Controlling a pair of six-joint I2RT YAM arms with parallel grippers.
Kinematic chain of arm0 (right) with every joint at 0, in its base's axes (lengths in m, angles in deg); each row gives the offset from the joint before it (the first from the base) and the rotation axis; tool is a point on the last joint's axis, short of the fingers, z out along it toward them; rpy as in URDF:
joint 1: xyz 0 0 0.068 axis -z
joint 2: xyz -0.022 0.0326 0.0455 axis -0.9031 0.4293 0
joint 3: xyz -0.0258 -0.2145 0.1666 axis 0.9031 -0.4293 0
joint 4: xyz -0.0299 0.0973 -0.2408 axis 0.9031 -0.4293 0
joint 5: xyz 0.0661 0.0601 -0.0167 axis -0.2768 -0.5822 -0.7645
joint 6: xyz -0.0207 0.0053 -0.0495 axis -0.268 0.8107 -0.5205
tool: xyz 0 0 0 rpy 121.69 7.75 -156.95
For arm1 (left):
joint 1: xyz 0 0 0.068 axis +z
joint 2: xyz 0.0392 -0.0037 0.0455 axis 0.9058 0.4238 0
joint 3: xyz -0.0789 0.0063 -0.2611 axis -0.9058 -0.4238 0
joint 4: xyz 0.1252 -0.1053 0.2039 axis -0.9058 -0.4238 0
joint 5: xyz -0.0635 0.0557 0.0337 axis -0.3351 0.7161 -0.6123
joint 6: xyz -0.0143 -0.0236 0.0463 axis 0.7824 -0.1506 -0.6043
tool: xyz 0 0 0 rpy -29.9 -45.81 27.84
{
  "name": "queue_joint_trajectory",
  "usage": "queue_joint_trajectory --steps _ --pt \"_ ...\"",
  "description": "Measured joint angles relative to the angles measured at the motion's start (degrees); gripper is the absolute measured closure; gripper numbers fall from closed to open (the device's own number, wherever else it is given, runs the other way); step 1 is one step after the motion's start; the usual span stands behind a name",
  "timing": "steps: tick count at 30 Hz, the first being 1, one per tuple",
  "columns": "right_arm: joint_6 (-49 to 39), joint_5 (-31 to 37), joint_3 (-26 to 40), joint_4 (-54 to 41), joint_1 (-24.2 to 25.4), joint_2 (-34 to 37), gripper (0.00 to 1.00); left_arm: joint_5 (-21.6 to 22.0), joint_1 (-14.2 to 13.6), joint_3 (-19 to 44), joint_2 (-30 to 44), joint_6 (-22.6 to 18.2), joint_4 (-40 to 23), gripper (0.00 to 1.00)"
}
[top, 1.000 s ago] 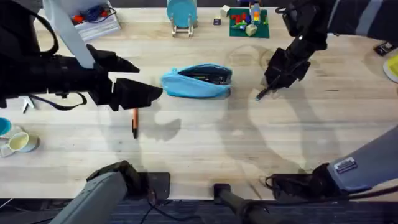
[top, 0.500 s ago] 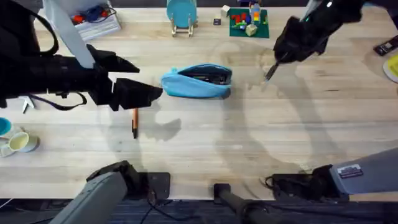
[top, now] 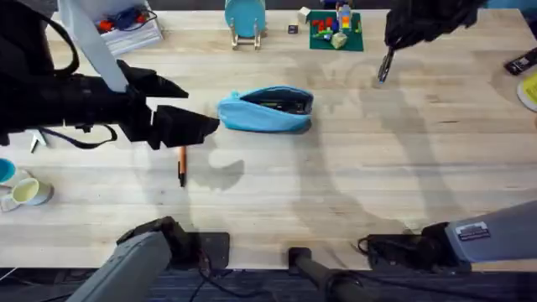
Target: Unzip the bag, pick up the pens from the table one at a time and place them inside, then zip the bag closed.
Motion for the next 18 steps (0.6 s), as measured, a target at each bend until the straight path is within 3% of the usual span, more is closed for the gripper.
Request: queue_joint_trajectory --steps 10,18 --pt "-23.17 0.19 2.44 -0.28 -0.67 0.00 0.970 0.00 0.00 0.00 0.00 -0.01 0.00 0.006" --pt "-45.67 0.44 2.44 -0.29 -5.64 0.00 0.970 0.00 0.00 0.00 0.00 -0.01 0.00 0.006"
